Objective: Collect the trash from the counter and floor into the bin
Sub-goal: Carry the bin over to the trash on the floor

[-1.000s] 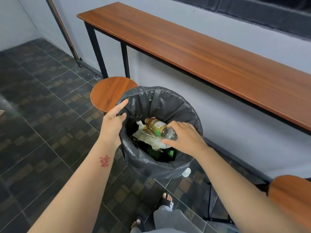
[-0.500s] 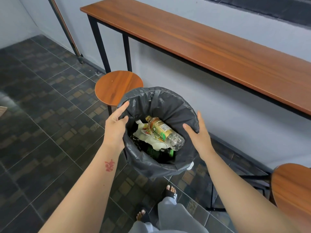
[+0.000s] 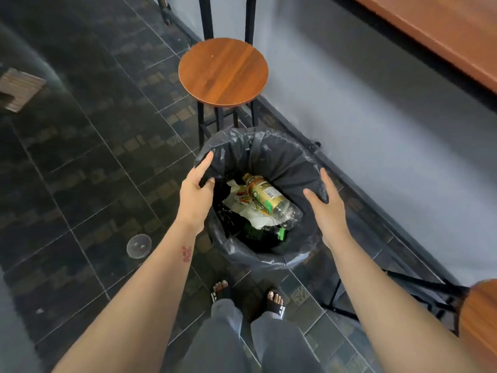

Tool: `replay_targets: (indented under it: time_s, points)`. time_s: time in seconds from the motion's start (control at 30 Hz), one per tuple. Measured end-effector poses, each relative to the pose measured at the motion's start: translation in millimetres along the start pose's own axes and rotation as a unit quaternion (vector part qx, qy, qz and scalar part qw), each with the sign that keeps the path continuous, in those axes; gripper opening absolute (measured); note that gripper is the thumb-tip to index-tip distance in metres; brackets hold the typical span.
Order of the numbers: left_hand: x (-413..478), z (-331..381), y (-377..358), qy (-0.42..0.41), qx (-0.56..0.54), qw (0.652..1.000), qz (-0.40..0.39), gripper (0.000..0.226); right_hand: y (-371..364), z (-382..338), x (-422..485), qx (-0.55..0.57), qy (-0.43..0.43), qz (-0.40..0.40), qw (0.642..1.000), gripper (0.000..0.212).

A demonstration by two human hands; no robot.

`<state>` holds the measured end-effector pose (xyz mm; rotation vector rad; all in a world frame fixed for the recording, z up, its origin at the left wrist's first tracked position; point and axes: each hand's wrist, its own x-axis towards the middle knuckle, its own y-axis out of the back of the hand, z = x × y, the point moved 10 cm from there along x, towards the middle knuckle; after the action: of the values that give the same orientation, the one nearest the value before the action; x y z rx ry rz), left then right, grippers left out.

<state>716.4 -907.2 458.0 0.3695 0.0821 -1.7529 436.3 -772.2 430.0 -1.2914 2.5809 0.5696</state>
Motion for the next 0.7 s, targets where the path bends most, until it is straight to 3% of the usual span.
replay_targets:
  time_s: [0.4, 0.7]
  points:
    - [13, -196, -1, 0.068, -0.013, 0.994, 0.083, 0.060, -58, 137, 59, -0.049, 0.001, -0.055, 0.997, 0.058]
    - [81, -347, 26, 0.064, -0.032, 0.987, 0.145, 0.057, -166, 257, 142, -0.069, 0.043, -0.091, 0.993, 0.056]
